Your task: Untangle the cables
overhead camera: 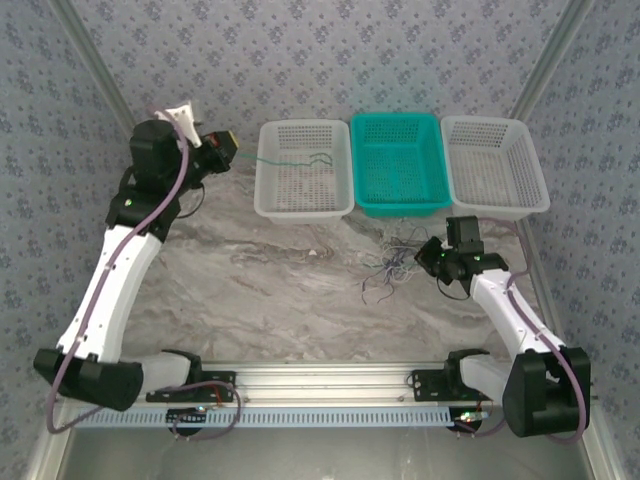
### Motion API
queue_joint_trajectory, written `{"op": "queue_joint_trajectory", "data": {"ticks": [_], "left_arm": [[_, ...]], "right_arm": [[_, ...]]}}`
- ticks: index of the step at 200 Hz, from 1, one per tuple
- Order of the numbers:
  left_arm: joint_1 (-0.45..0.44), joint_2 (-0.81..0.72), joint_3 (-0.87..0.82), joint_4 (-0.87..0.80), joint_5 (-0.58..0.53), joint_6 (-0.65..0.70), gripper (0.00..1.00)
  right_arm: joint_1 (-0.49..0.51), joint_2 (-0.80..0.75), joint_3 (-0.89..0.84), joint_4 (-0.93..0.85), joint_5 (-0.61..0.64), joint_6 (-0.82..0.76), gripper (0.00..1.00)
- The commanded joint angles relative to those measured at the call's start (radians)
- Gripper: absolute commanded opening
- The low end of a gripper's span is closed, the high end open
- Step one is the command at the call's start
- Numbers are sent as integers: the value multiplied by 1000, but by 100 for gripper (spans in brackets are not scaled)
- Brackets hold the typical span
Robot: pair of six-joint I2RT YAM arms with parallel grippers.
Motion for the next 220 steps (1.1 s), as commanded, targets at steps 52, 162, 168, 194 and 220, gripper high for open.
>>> {"op": "queue_joint_trajectory", "data": {"ticks": [52,162,168,194,220], "left_arm": [[-34,377,43,425,-71,137,0],[-212,741,100,335,-327,428,15],[-213,746,105,321,-344,426,20],[-213,730,105,302,-377,416,42],[-213,675,93,304,-421,415,59]], "right_arm": [[22,-48,29,-51,26,-15,0],[28,-107,37,-96,32,-13,1],[28,-109,37,-96,32,-12,1],[29,-112,36,-95,37,-7,2],[31,-115,37,-98,37,-5,3]]}}
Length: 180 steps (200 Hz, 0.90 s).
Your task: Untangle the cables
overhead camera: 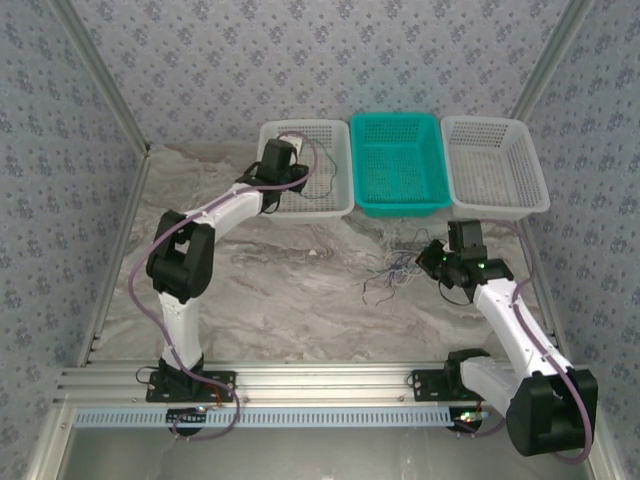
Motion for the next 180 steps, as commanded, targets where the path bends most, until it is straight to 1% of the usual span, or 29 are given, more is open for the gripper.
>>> {"op": "queue_joint_trajectory", "data": {"ticks": [1,14,20,25,28,36,39,58,76,89,100,111,122,137,151,156,180], "left_arm": [[1,-70,10,-7,-75,5,60],[3,-104,3,-13,-109,1,73],[3,-120,7,-27,-132,-2,82],[4,-133,15,-46,-154,-5,87],[6,-141,20,-61,-167,-8,93],[9,-161,37,-97,-196,-15,99],[10,-168,43,-113,-204,-20,99],[29,-215,89,-223,-220,-59,99],[48,-263,117,-319,-184,-116,99],[52,-310,108,-359,-124,-152,98],[50,-355,83,-370,-9,-187,96],[49,-411,28,-343,137,-228,95],[45,-472,-55,-271,286,-269,95],[19,-550,-182,-160,420,-320,94],[-23,-606,-283,-92,490,-325,93],[-41,-623,-311,-79,503,-317,93],[-123,-694,-427,-64,505,-253,92]], "right_arm": [[9,-21,33,-30,15,-5,3],[10,-26,30,-30,18,-5,4],[10,-28,28,-30,18,-5,4],[11,-29,29,-30,18,-6,4],[10,-30,28,-31,17,-6,4],[11,-31,29,-31,15,-9,5],[11,-32,30,-32,15,-11,5],[14,-31,28,-28,12,-12,6],[15,-28,24,-16,7,-11,7],[15,-25,24,-5,-5,-12,7],[16,-19,26,14,-27,-23,7],[16,-10,30,38,-70,-43,7],[17,4,40,61,-121,-69,6],[18,20,61,83,-189,-111,4],[24,35,92,97,-279,-155,2],[30,39,106,103,-307,-207,1],[84,65,191,60,-404,-340,1]]}}
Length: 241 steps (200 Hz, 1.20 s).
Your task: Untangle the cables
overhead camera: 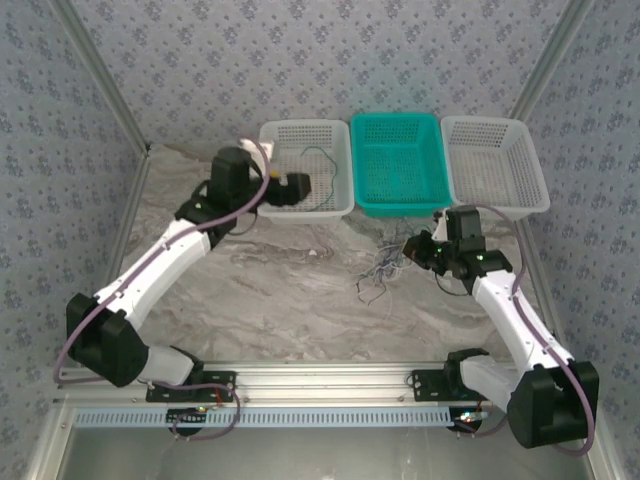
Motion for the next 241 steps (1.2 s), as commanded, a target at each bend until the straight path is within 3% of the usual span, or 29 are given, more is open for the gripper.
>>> {"op": "queue_joint_trajectory", "data": {"ticks": [1,53,104,134,171,215,229,241], "left_arm": [[-67,-56,-91,71,121,26,92],[-111,-218,-396,190,66,179,92],[-144,-349,-555,267,77,428,94],[-158,-340,-542,278,111,424,90],[-181,-316,-557,408,84,387,85],[-216,-191,-503,452,232,369,82],[-222,-164,-497,456,236,363,72],[-222,-153,-502,461,222,352,47]], "right_arm": [[50,15,104,3,-173,-183,1],[130,74,212,-10,-299,-310,0],[179,127,317,-32,-293,-386,0],[218,154,374,-61,-347,-427,0],[278,161,397,-53,-381,-431,0],[319,166,397,-21,-377,-405,0],[321,165,391,-9,-378,-394,0],[321,162,383,-1,-371,-389,0]]}}
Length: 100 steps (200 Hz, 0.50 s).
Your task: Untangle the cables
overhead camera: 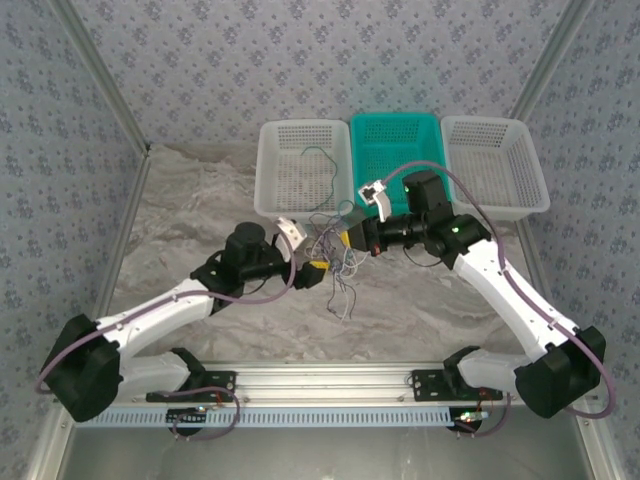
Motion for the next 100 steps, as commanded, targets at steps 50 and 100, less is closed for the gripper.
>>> {"op": "queue_joint_trajectory", "data": {"ticks": [50,100], "left_arm": [[17,-9,27,-57,-412,-126,0],[65,-21,-13,-108,-442,-247,0]], "right_arm": [[-47,-16,-53,33,204,39,1],[-142,-14,-154,85,207,80,5]]}}
